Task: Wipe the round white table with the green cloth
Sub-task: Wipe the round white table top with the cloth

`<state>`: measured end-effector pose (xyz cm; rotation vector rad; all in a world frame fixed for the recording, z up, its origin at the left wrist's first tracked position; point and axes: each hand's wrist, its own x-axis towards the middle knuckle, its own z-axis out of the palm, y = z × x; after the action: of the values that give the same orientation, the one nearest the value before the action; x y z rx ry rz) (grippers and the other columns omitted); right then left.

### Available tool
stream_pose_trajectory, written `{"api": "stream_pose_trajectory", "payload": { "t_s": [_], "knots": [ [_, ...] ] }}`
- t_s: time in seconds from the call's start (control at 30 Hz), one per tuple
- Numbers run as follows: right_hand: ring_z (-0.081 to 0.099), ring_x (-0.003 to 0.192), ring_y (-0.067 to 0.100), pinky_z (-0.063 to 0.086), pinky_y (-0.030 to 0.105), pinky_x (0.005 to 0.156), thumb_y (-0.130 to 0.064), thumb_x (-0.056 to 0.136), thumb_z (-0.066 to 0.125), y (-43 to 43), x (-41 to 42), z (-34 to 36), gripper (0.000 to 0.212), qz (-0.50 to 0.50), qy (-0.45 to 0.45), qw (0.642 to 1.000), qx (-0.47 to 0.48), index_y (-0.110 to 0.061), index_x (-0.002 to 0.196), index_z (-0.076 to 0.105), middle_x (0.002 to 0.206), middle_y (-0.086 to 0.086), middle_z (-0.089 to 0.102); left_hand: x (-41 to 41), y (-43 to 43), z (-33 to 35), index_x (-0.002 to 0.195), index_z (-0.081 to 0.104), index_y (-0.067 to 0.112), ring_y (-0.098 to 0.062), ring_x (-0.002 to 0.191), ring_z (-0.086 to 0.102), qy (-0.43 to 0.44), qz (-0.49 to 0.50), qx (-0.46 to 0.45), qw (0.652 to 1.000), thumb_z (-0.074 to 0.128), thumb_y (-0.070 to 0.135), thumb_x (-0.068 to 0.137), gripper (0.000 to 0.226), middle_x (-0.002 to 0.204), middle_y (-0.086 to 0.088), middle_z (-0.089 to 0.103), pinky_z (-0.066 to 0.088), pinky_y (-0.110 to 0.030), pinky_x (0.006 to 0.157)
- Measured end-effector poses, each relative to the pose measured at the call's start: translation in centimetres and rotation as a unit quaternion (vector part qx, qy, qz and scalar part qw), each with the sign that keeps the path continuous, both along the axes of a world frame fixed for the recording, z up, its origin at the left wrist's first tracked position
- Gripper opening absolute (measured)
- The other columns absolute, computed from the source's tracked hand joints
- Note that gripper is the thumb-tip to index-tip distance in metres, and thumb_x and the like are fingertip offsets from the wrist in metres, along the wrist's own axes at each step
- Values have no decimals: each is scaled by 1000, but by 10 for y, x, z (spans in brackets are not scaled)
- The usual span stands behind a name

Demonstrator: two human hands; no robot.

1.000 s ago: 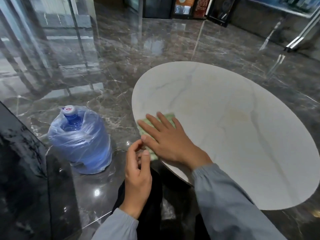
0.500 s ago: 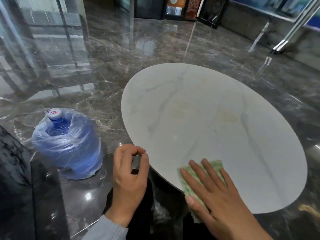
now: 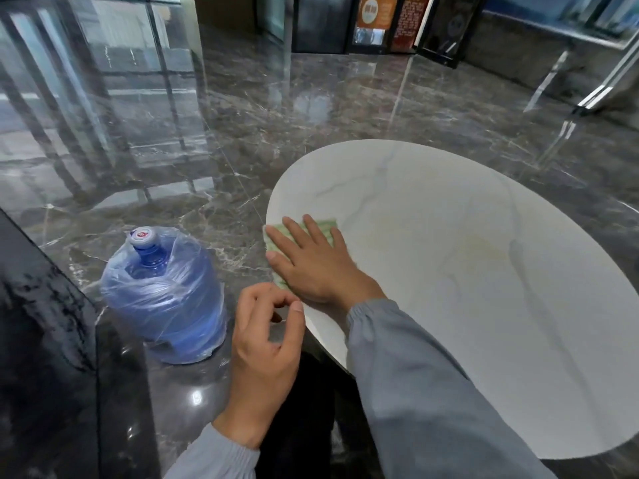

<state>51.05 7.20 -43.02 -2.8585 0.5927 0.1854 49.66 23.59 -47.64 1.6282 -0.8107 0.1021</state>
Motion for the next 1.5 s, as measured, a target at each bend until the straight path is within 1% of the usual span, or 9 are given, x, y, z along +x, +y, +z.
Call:
{"api": "stream_pose_trajectory", "payload": {
  "t_s": [0.37, 0.4, 0.5, 0.77, 0.9, 1.03, 1.2, 1.33, 1.5],
  "knots": [
    [-2, 160, 18, 4, 49, 120, -64, 105, 25, 61, -184, -1, 62, 25, -21, 997, -76, -52, 162, 5, 173, -18, 1, 7, -3, -16, 96, 61, 30, -17, 95, 59, 28, 13, -15, 999, 60, 24, 100, 7, 100, 14, 56, 44, -17, 83],
    [-10, 160, 14, -2, 48, 121, -66, 104, 22, 58, -185, 0, 62, 27, -14, 998, -59, -57, 160, -1, 172, -22, -6, 7, -3, -17, 96, 61, 31, -17, 96, 60, 33, 14, -13, 999, 60, 24, 100, 7, 100, 14, 57, 44, -16, 83],
    [-36, 149, 2, -21, 45, 121, -73, 96, 5, 48, -149, 2, 60, 6, 8, 1000, 13, -65, 152, -16, 164, -31, -27, 7, -3, -20, 98, 63, 29, -17, 98, 61, 51, 13, -19, 998, 60, 23, 100, 7, 101, 11, 59, 45, -16, 86],
    [-18, 158, 15, -13, 55, 124, -58, 108, 16, -9, -4, 9, 55, -7, 2, 1000, 16, -54, 161, 4, 173, -16, -8, 15, -1, -12, 106, 65, 34, -12, 106, 63, 108, 23, -2, 994, 61, 24, 98, 14, 110, 13, 61, 45, -10, 86],
    [-20, 157, 12, -12, 54, 124, -59, 107, 15, -1, -37, 5, 56, 5, -17, 1000, 8, -54, 161, 2, 173, -18, -10, 21, -6, -6, 110, 64, 29, -16, 107, 62, 76, 11, 21, 997, 62, 25, 98, 13, 115, 10, 58, 48, -18, 89],
    [-30, 152, 2, -14, 45, 124, -71, 100, 2, 30, -145, -1, 57, -13, -21, 1000, -1, -62, 155, -11, 167, -30, -21, 44, -37, 12, 117, 64, 17, -16, 115, 53, 26, 6, 75, 997, 59, 25, 100, 19, 120, 1, 55, 46, -39, 103],
    [17, 157, 17, 22, 43, 113, -61, 107, 21, 52, -233, 10, 58, -18, 33, 997, -68, -44, 163, 21, 171, -11, 22, 57, -75, 26, 123, 61, 22, -18, 128, 43, 31, -12, 144, 989, 41, 51, 101, 42, 126, 5, 57, 31, -36, 110],
    [-27, 153, 1, -15, 39, 122, -73, 99, 1, 38, -207, 5, 55, -49, 10, 999, -13, -67, 152, -14, 164, -35, -23, 50, -81, 20, 126, 61, 20, -21, 133, 42, 9, 3, 151, 989, 33, 57, 102, 53, 129, 2, 57, 31, -40, 114],
    [-27, 154, 6, -14, 49, 125, -66, 103, 6, -25, -112, -1, 56, -102, -18, 995, 10, -60, 157, -8, 170, -24, -15, 55, -83, 17, 134, 57, 20, -24, 137, 40, -12, -6, 193, 981, 35, 60, 103, 56, 136, -3, 52, 30, -46, 118]
  ]
}}
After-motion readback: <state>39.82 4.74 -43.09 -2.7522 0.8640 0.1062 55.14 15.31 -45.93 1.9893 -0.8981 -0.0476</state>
